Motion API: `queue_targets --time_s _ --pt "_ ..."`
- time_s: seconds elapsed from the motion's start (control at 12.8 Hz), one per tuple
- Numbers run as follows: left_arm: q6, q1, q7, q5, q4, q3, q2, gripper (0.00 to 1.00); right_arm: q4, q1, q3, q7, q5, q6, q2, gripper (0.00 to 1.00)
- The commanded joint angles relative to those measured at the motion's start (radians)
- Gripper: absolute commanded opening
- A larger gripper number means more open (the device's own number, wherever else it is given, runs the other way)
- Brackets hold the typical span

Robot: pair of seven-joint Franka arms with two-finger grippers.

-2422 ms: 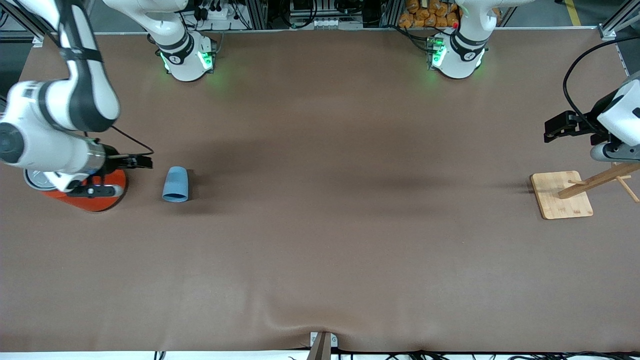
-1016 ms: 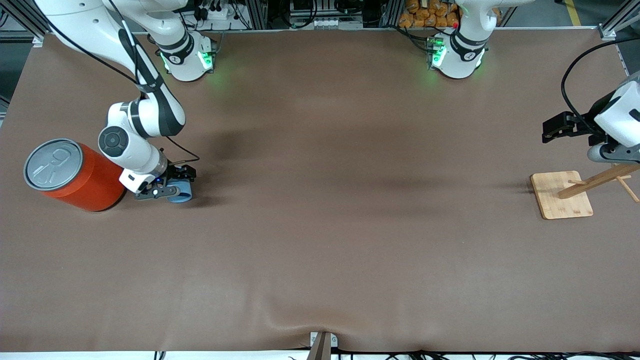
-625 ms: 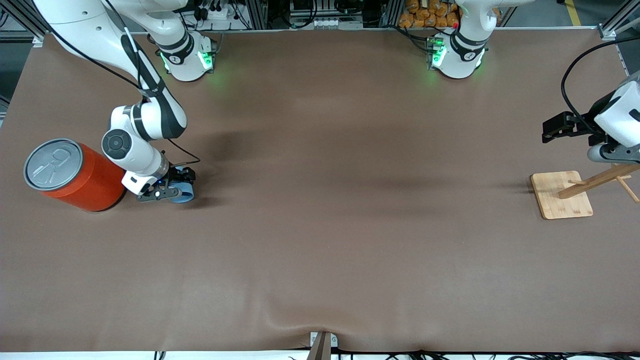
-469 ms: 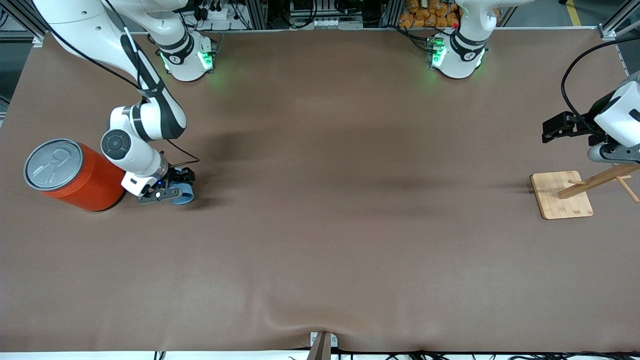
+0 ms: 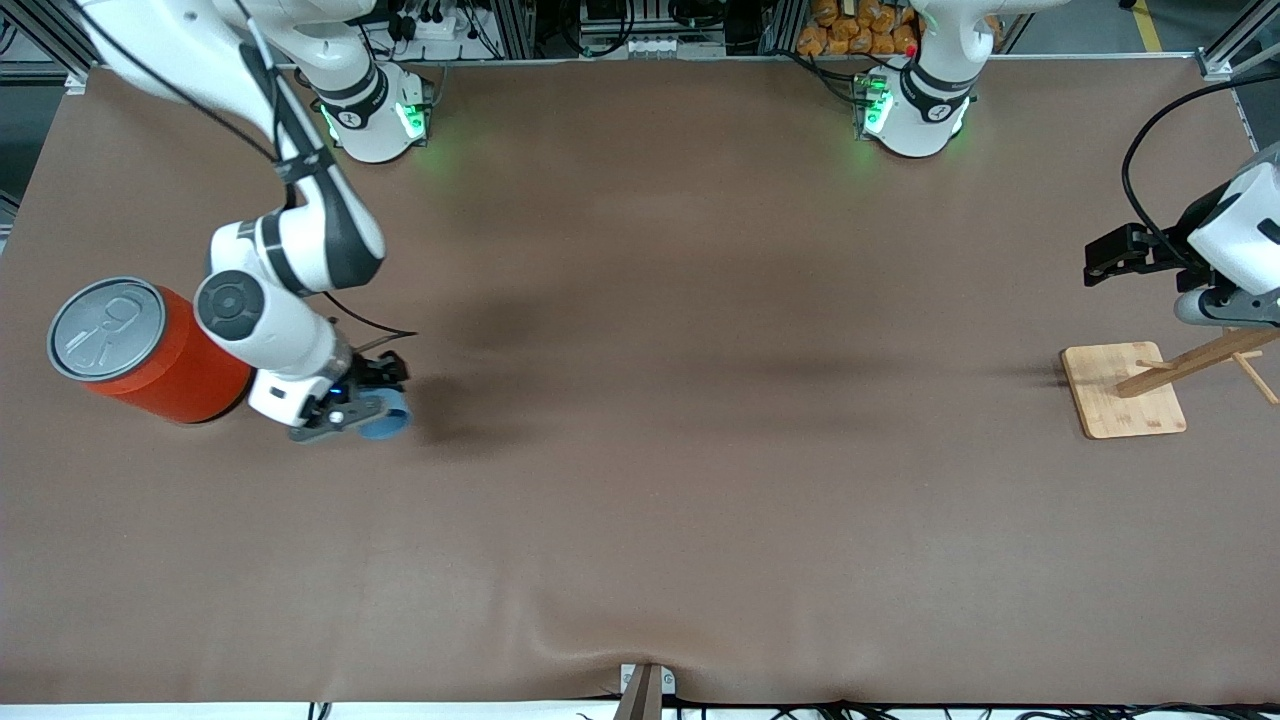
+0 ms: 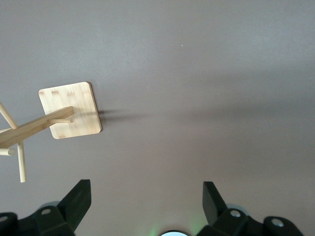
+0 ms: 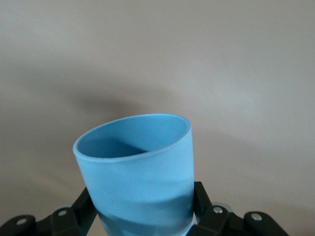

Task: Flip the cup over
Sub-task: 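Carry the cup to mid-table with the right gripper while the left gripper reaches in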

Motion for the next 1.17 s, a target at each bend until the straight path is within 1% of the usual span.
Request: queue_targets --time_s 0.0,0.16,0.31,0.47,0.7,0.78,0.94,1.09 --pt "-0.004 0.004 -0.012 -0.01 0.009 -0.005 0.011 1.0 0.322 0.134 0.032 -0.025 0.0 -0.121 0.177 0.0" --pt "-0.004 0.004 -0.012 -0.013 0.009 -0.005 0.011 1.0 0.439 0.246 0.032 -0.055 -0.023 -0.115 0.275 0.0" --pt "-0.004 0.004 -0.012 -0.015 0.009 -0.006 0.017 1.0 0.515 0.338 0.03 -0.165 -0.108 -0.063 0.341 0.0" --pt "-0.004 0.004 -0.012 -0.015 0.009 -0.006 0.019 1.0 0.515 0.392 0.03 -0.238 -0.161 0.007 0.369 0.0" --pt "-0.004 0.002 -0.012 -0.016 0.009 -0.008 0.028 1.0 0.532 0.463 0.03 -0.345 -0.259 0.043 0.429 0.0" --pt "-0.004 0.001 -0.015 -0.018 0.009 -0.008 0.029 1.0 0.541 0.487 0.03 -0.356 -0.271 0.066 0.452 0.0" --pt "-0.004 -0.004 -0.021 -0.018 0.009 -0.009 0.037 1.0 0.576 0.55 0.021 -0.341 -0.272 0.063 0.498 0.0" --pt "-0.004 -0.004 -0.021 -0.035 0.009 -0.011 0.045 1.0 0.598 0.593 0.005 -0.225 -0.276 0.064 0.536 0.0"
